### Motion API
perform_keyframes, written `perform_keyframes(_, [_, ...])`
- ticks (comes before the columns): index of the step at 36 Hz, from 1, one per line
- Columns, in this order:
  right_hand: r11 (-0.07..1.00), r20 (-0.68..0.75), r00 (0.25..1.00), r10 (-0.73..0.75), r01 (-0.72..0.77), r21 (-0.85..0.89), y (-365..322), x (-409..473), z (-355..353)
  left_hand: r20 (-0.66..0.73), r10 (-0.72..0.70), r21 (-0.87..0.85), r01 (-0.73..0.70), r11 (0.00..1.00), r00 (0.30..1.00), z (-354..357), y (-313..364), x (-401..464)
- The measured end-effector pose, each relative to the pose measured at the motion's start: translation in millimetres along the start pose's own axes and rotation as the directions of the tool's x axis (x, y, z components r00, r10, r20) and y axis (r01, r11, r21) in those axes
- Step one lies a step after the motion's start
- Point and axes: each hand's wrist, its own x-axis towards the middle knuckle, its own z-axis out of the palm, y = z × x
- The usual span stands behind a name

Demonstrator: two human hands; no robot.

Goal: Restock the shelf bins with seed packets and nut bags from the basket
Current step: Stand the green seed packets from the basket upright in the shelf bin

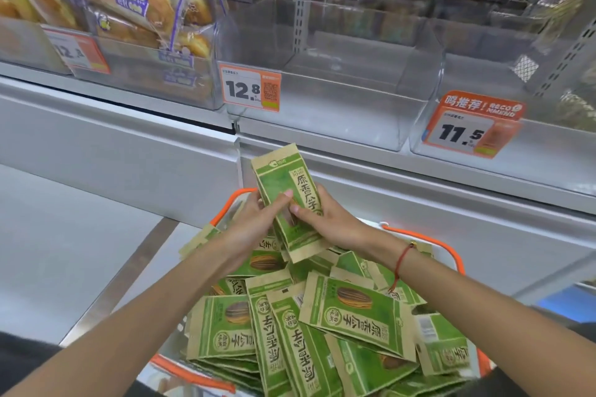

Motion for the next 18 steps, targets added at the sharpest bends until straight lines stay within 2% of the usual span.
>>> perform_keyframes(1, [1.000, 0.038, 0.999, 0.003, -0.002, -0.016, -2.0, -2.2, -2.5, -0.024, 0.000, 0.017, 0.001, 1.000, 1.000, 1.5, -1.3, -0.9])
perform_keyframes(3, [0.990, 0.203, 0.975, 0.085, -0.060, -0.130, -7.3, -9.5, -15.2, -0.041, -0.009, 0.052, 0.012, 0.999, 0.999, 1.2, -2.4, -1.5])
perform_keyframes(5, [0.905, 0.315, 0.910, 0.268, -0.125, -0.407, -8.8, -16.1, -30.9, -0.046, -0.021, 0.079, 0.025, 0.997, 0.999, -2.9, -3.6, -1.7])
perform_keyframes(8, [0.547, 0.255, 0.793, 0.552, -0.114, -0.829, 0.0, -27.0, -44.8, -0.102, -0.017, 0.032, 0.021, 0.999, 0.995, -13.1, -4.6, -1.0])
perform_keyframes(10, [0.341, 0.228, 0.677, 0.700, -0.036, -0.939, 14.1, -35.9, -41.0, -0.112, -0.035, -0.002, 0.035, 0.999, 0.993, -18.3, -2.7, -1.3])
perform_keyframes(11, [0.290, 0.214, 0.652, 0.728, -0.011, -0.957, 20.7, -40.4, -36.9, -0.108, -0.048, -0.015, 0.047, 0.999, 0.993, -20.5, -1.9, -1.4])
perform_keyframes(15, [0.237, 0.168, 0.739, 0.653, 0.012, -0.972, 35.5, -51.4, -23.0, -0.094, -0.084, -0.040, 0.081, 0.996, 0.992, -27.5, -2.7, -2.2])
perform_keyframes(18, [0.271, 0.170, 0.751, 0.638, -0.012, -0.962, 39.1, -50.7, -24.1, -0.087, -0.096, -0.031, 0.094, 0.995, 0.992, -31.1, -3.4, -2.5])
